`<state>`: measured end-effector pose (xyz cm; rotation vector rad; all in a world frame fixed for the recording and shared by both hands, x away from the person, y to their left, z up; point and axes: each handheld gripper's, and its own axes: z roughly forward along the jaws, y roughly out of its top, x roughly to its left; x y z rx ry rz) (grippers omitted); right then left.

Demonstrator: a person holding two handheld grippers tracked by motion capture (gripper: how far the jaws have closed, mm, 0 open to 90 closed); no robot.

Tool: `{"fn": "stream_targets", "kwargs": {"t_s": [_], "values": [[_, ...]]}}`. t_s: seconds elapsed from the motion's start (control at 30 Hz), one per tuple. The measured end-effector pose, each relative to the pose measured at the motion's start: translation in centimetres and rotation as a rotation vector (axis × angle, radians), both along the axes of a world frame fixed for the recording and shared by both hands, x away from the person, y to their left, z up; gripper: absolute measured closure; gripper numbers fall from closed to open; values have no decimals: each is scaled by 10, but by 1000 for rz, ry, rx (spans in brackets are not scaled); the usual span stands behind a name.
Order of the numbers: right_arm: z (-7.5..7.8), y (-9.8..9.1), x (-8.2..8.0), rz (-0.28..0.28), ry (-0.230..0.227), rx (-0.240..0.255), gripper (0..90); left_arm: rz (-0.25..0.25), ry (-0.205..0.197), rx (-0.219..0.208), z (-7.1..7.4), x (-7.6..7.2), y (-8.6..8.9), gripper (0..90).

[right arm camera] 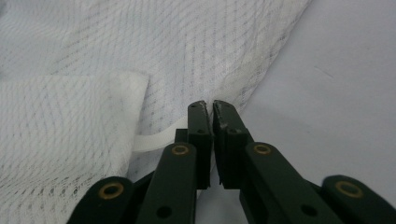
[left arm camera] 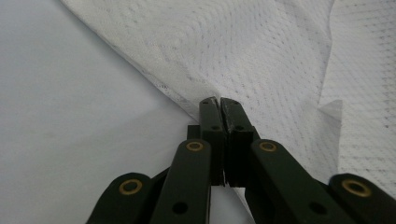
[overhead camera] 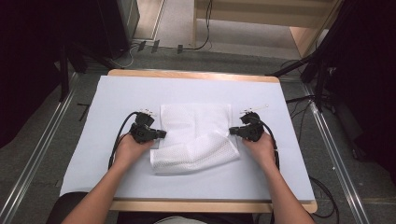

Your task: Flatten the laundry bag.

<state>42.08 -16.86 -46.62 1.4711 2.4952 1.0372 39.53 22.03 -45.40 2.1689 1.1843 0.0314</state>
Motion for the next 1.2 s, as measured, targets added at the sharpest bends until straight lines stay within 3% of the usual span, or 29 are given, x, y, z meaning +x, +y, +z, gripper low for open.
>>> {"fn": "stream_targets", "kwargs": {"t_s": [0.33, 0.43, 0.6, 0.7, 0.9, 1.0, 1.2], "values": [[5, 31, 23, 24, -54, -3, 884, 99, -35, -24, 18, 24, 38, 900], [7, 40, 33, 27, -77, -13, 884, 117, -37, -36, 17, 37, 45, 900], [3, 44, 48, 13, -69, -28, 864, 126, -19, -45, 7, 48, 48, 883], [3, 43, 48, 10, -47, -18, 793, 117, -17, -54, 9, 46, 49, 805], [17, 36, 37, 38, -65, 37, 618, 95, -54, -40, 26, 30, 51, 575], [24, 34, 27, 59, -83, 28, 593, 77, -62, -53, 34, 18, 53, 552], [33, 35, 20, 80, -114, 57, 585, 64, -54, -66, 41, 1, 54, 525]]}}
